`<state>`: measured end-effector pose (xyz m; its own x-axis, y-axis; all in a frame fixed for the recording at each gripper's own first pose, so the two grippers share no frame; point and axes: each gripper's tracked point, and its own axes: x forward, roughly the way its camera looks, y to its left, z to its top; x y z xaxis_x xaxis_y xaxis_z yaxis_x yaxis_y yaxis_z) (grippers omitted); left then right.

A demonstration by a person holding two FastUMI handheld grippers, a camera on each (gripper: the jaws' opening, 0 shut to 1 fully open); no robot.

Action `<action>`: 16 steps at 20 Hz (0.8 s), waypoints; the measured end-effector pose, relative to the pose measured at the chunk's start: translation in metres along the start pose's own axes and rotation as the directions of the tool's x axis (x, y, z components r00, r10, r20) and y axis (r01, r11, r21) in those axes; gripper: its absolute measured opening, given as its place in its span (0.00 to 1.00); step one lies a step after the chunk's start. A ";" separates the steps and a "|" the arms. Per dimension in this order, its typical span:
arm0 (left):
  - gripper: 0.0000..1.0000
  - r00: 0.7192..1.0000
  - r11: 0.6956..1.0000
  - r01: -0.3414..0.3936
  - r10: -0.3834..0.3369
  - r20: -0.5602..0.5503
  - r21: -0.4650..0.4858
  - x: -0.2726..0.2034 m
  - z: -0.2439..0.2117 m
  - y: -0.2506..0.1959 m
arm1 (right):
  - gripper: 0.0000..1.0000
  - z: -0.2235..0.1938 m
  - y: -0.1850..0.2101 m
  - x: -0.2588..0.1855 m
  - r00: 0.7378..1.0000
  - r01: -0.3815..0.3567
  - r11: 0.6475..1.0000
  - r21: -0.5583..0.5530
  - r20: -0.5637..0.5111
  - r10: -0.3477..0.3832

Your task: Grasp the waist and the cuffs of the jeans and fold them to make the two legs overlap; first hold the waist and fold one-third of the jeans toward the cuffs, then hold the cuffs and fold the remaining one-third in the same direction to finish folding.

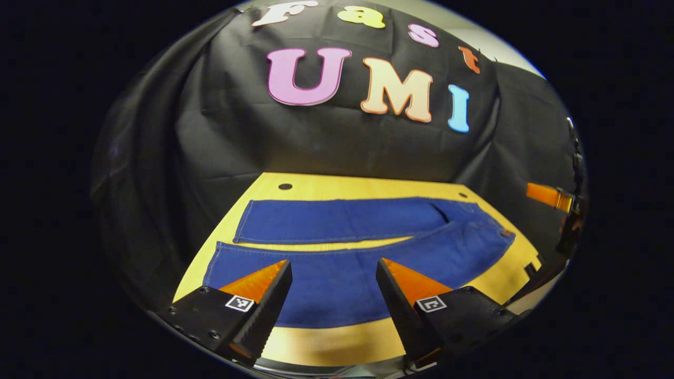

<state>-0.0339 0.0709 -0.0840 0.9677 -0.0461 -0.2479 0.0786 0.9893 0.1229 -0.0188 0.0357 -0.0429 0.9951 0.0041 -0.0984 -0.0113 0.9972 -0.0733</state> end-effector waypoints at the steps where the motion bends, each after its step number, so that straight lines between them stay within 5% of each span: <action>1: 0.95 0.999 0.999 0.027 -0.026 -0.023 0.028 -0.001 -0.008 0.000 | 0.98 -0.007 0.002 -0.001 1.000 0.000 1.000 -0.003 -0.013 0.000; 6: 0.95 0.951 0.956 0.216 -0.161 -0.263 0.197 0.002 -0.061 0.014 | 0.98 -0.032 0.009 -0.008 0.997 -0.013 0.998 -0.056 -0.075 0.008; 10: 0.95 0.853 0.865 0.402 -0.235 -0.466 0.300 -0.002 -0.097 0.022 | 0.98 -0.044 0.010 -0.010 0.994 -0.026 0.998 -0.050 -0.104 0.021; 13: 0.94 0.760 0.777 0.508 -0.201 -0.618 0.371 -0.005 -0.124 0.048 | 0.99 -0.049 0.006 -0.013 0.993 -0.016 0.999 -0.039 -0.118 0.011; 16: 0.93 0.713 0.739 0.538 -0.141 -0.687 0.406 -0.007 -0.137 0.079 | 0.99 -0.051 -0.008 -0.020 0.992 0.018 0.998 -0.052 -0.124 -0.025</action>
<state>-0.0668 0.1680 -0.2042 0.5140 -0.0775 -0.8543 0.6761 0.6495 0.3479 -0.0433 0.0238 -0.0914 0.9753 -0.0296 -0.2191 0.0017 0.9920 -0.1266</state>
